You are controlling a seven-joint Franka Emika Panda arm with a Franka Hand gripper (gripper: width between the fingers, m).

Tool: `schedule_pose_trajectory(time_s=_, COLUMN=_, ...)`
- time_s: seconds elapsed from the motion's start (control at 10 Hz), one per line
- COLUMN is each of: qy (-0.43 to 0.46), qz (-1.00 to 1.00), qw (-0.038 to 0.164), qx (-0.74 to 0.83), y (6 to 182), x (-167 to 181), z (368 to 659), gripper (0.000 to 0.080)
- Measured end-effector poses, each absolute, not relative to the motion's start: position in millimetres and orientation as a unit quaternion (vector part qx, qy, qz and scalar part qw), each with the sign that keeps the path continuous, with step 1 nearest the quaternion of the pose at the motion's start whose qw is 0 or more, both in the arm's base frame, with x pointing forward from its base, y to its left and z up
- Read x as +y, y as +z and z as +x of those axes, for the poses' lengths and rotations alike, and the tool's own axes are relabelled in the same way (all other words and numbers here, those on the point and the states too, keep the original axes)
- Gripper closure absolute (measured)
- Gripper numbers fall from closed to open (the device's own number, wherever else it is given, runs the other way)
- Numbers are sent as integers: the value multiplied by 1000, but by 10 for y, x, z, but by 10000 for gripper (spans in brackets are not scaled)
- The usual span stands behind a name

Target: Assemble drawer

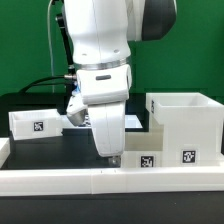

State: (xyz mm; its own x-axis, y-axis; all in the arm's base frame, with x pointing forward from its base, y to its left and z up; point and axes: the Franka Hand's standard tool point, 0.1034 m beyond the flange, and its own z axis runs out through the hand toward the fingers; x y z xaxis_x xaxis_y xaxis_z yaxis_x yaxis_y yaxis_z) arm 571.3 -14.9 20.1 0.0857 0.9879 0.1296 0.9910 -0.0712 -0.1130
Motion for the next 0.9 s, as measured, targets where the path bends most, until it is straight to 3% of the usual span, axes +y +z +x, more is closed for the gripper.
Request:
schedule_pose_trajectory(time_s=0.2, qy=-9, qz=-732, qw=86, qx=-676, y=199, x=-152, z=5712, gripper=150)
schedule_pose_trajectory(time_s=0.7, qy=-20, qz=-668, qw=57, qx=-742, y=257, x=-131, z=5878, gripper=150)
schedule_pose_trajectory(time_s=0.9, qy=-20, qz=-668, qw=58, qx=-741, y=245, x=-137, z=5875, gripper=150)
